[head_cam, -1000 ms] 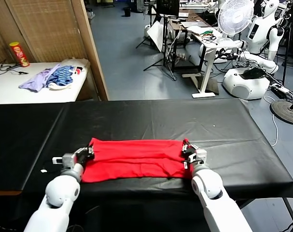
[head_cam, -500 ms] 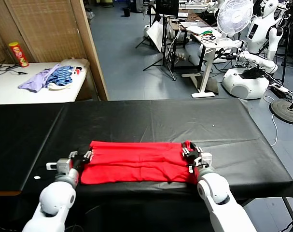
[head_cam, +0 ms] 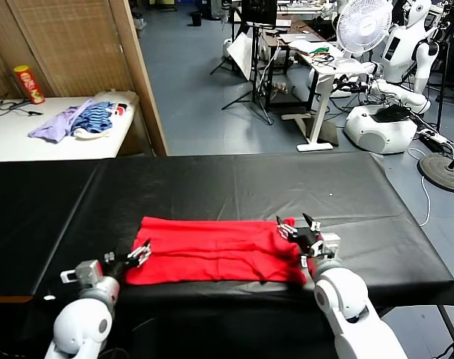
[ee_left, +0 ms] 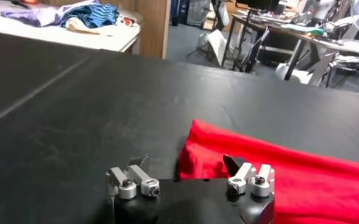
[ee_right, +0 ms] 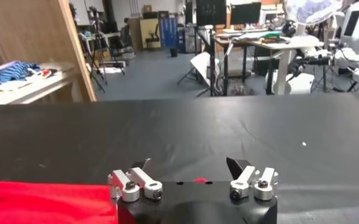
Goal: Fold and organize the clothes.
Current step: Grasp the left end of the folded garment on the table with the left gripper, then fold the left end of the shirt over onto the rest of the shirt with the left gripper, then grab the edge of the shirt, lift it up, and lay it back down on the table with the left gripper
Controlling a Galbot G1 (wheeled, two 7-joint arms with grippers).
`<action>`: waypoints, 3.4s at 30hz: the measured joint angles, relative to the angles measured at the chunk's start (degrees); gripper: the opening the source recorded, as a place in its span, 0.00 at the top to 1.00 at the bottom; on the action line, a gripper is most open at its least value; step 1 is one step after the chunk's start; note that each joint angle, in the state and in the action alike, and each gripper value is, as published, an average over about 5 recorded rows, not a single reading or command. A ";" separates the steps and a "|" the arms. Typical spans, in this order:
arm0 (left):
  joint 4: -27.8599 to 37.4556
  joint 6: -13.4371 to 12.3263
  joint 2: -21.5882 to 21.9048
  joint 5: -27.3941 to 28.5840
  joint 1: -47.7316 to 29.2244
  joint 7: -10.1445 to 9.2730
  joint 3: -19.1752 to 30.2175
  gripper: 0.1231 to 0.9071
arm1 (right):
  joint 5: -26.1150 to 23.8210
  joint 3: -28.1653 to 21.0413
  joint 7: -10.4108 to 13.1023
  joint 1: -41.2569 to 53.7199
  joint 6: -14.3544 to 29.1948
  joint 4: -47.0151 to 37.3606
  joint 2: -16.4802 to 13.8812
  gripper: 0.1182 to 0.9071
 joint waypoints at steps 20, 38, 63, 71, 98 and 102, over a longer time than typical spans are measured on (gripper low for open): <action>2.21 -5.96 0.92 18.64 1.20 3.33 0.32 0.96 | 0.19 3.00 0.33 -0.95 -0.47 3.43 -0.30 0.14; -2.83 -3.86 9.38 24.59 1.32 2.15 -1.82 0.97 | -1.04 3.38 0.94 -3.28 -1.00 5.15 1.15 0.14; -5.58 0.93 -10.29 1.91 -6.97 -4.34 20.36 0.97 | -2.36 4.55 0.46 -5.85 -0.98 6.07 1.77 0.14; -3.12 -3.94 -14.20 3.91 -6.31 -1.30 20.57 0.81 | -2.48 2.52 -3.40 -5.18 0.21 6.09 1.58 0.14; 0.01 -10.10 -6.60 -0.51 -1.05 2.38 3.29 0.14 | -19.36 -19.65 -3.24 5.34 0.79 -5.99 3.95 0.14; 0.57 -8.73 -6.58 -5.27 -0.98 3.18 1.95 0.14 | -14.75 -18.54 -2.59 5.17 4.55 -4.67 4.85 0.14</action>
